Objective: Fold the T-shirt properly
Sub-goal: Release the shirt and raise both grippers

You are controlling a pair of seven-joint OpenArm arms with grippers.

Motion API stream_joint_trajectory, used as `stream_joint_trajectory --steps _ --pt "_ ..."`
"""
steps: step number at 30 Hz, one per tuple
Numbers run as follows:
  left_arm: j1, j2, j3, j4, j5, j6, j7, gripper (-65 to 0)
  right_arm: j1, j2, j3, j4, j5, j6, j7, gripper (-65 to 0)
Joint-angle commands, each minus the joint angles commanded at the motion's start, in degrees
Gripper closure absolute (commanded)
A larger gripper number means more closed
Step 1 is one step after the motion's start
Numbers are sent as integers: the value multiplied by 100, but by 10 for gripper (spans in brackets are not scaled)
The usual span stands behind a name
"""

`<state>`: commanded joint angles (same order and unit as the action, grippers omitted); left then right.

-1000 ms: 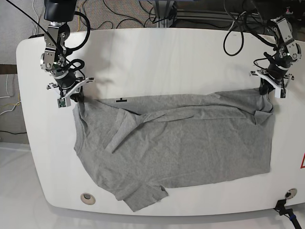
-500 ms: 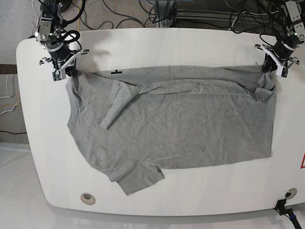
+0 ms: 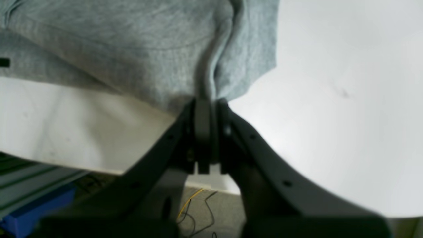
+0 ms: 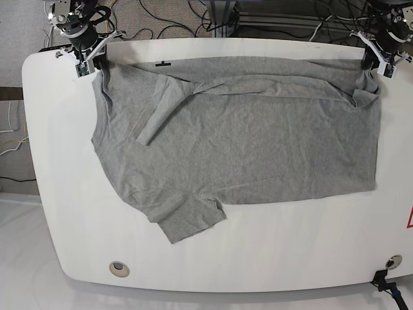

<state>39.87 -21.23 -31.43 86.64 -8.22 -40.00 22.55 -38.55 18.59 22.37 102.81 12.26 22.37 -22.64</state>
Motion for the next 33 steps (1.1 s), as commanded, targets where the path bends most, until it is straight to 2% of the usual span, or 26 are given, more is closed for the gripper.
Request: stream_joint_trajectory --steps 5,18,19,21,23,26,29,33 --pt "9 9 -9 9 352 0 0 0 -97 9 18 0 -9 0 0 0" --pt "0 0 9 9 378 0 35 0 -88 -18 9 9 35 0 9 0" --pt "0 0 0 0 387 0 35 0 -79 -26 9 9 35 0 9 -19" --pt "0 0 -9 0 387 0 35 -178 -70 -35 9 18 35 0 18 -68" --pt "0 0 -132 9 387 0 35 -321 -62 -35 9 26 35 0 26 -104" --pt "-9 0 -316 9 431 0 35 -449 -79 -35 9 237 35 0 18 -146" --pt "-9 -26 -343 281 835 0 35 -476 -105 -35 149 475 35 0 0 -175" --pt "-18 -26 -703 712 941 0 97 -476 -97 -35 211 818 35 0 -229 -201"
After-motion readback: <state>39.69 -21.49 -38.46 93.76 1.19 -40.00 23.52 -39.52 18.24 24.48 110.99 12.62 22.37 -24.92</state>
